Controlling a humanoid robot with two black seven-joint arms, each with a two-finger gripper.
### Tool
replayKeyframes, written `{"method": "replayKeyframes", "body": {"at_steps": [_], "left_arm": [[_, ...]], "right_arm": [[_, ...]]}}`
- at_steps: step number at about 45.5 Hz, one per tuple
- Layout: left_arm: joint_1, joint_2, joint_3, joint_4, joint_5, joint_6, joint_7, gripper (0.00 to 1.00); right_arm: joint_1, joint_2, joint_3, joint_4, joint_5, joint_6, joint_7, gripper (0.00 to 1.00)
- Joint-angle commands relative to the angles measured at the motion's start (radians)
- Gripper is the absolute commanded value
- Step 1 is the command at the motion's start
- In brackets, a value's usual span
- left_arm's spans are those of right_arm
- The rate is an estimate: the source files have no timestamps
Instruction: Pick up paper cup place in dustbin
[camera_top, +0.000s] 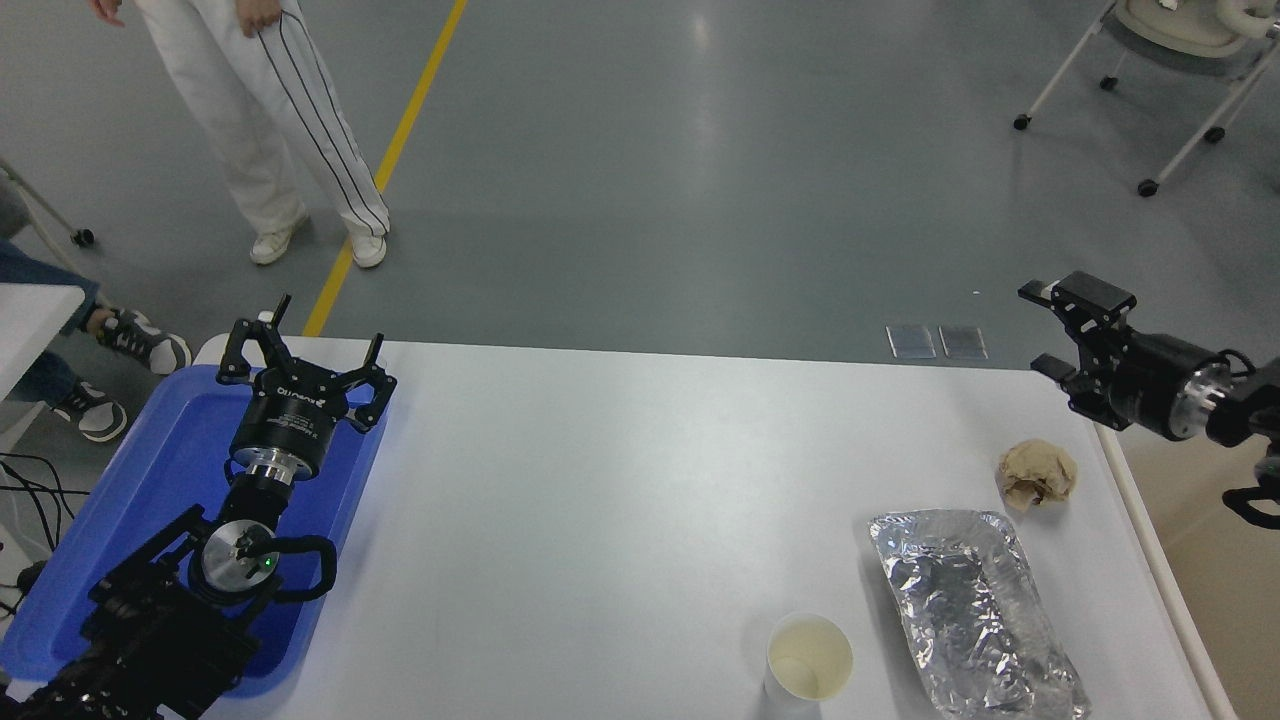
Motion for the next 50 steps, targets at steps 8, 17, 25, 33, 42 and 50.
{"method": "replayKeyframes", "body": {"at_steps": [8,17,25,33,42,50], "left_arm": [[0.0,0.0,0.0,0.0,0.0,0.0,0.0,1.0],[0.0,0.0,0.0,0.0,0.0,0.0,0.0,1.0],[0.0,0.0,0.0,0.0,0.0,0.0,0.0,1.0],[0.0,0.0,0.0,0.0,0.0,0.0,0.0,1.0],[0.0,0.0,0.0,0.0,0.0,0.0,0.0,1.0],[0.0,0.0,0.0,0.0,0.0,0.0,0.0,1.0]], "right_arm": [[0.402,0.026,-0.512,0.199,-0.019,0.281,0.002,1.0],[0.543,0.14,-0.565,0.227,-0.197,0.53,-0.001,1.0],[0.749,0.241,-0.653,0.296,-0.267,0.53,-0.001,1.0],[0.85,0.38,-0.659,0.339,-0.367,0.53,-0.005,1.0],[0.959,0.442,-0.65,0.402,-0.369,0.53,-0.026,1.0],[1.009,0.488,-0.64,0.425,-0.367,0.53,-0.185,1.0]]}}
